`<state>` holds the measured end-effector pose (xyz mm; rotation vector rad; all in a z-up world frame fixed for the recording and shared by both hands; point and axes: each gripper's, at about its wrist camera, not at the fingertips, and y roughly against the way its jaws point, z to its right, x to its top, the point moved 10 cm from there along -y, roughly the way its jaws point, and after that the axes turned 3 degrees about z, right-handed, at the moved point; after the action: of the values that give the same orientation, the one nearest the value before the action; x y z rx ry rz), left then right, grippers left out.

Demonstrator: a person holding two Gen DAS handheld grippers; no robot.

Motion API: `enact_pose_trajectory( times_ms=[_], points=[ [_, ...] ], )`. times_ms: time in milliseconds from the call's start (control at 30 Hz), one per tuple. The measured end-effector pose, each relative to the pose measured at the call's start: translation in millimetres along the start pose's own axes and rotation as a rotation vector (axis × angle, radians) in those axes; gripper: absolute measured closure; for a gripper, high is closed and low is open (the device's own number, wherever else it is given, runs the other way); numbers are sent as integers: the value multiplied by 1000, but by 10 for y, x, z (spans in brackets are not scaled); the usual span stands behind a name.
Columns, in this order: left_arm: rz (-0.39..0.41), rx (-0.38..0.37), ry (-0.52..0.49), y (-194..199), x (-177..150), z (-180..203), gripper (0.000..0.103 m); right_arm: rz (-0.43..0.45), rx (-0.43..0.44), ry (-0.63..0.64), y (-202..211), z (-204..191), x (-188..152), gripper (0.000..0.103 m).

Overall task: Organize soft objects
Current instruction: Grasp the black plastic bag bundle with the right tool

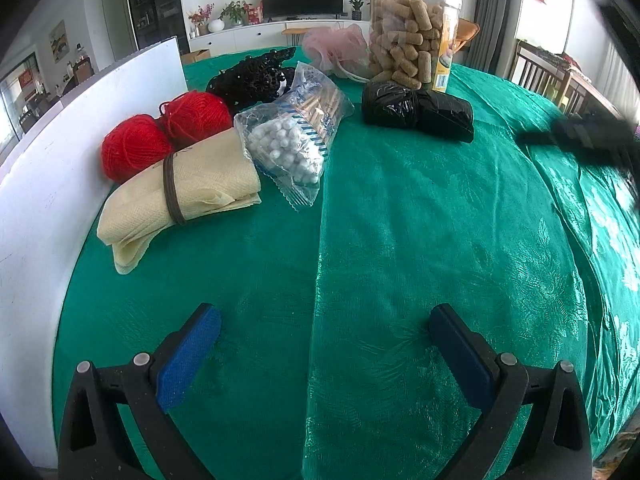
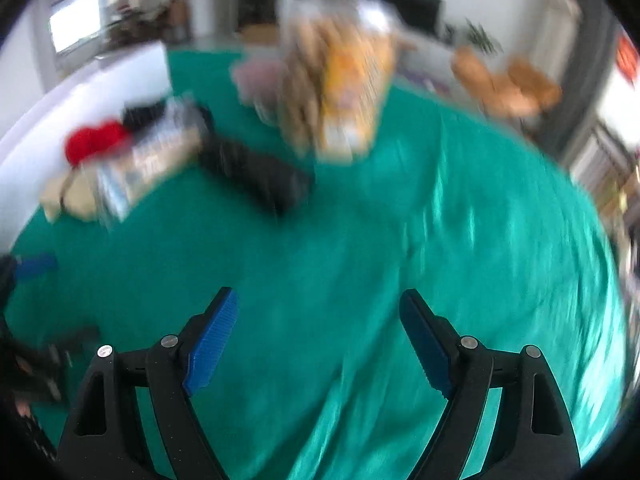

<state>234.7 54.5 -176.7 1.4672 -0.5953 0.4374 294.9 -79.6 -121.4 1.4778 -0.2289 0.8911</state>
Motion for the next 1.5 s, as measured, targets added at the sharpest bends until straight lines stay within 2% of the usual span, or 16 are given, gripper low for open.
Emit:
enact_pose_trajectory(
  times_ms=[67, 167, 300, 367, 400, 433, 467, 567, 667, 767, 900, 1033, 1200, 1300, 1433, 1500],
  points=[
    [0, 0, 0, -1, -3, 0, 0, -74, 34, 107, -206, -115, 237, 18],
    [0, 0, 0, -2, -2, 1, 0, -160, -10, 219, -533, -162, 452, 19],
    [0, 0, 0, -3, -1, 1, 0, -229, 3, 222, -835, -227, 511, 21],
    [0, 0, 0, -4, 1, 1, 0, -220, 14, 213, -907, -278, 527, 21],
    [0, 0, 0, -5, -1, 1, 0, -216, 24, 197, -931, -297, 522, 24],
    [0, -1, 0, -4, 1, 1, 0, -223, 34, 181, -949, -306, 505, 41],
    [1, -1, 0, -4, 1, 1, 0, -230, 38, 157, -962, -304, 482, 44],
    [1, 0, 0, -6, -1, 2, 0, -223, 18, 93, -901, -240, 451, 47],
    [1, 0, 0, -7, -1, 2, 0, -263, 37, -57, -740, -119, 265, 48],
    [1, 0, 0, -7, -1, 2, 0, -315, 83, -228, -496, -1, -85, 48],
    [2, 0, 0, -8, 2, 2, 0, -352, 135, -346, -177, -17, -481, 45],
    [2, 0, -1, -9, 1, 1, 0, -309, 185, -338, 6, -160, -706, 36],
    [0, -3, -6, 5, -11, 2, 0, -157, 65, -122, -4, -289, -796, 29],
    [-7, -3, -7, 15, -19, -1, 0, -71, 69, -166, 45, -279, -853, 27],
    [-41, -1, 3, 38, -48, -17, 0, 28, 41, -151, 85, -236, -874, 24],
    [-25, -26, 35, 150, -16, -59, 0, 31, 41, -155, 94, -247, -891, 23]
  ],
)
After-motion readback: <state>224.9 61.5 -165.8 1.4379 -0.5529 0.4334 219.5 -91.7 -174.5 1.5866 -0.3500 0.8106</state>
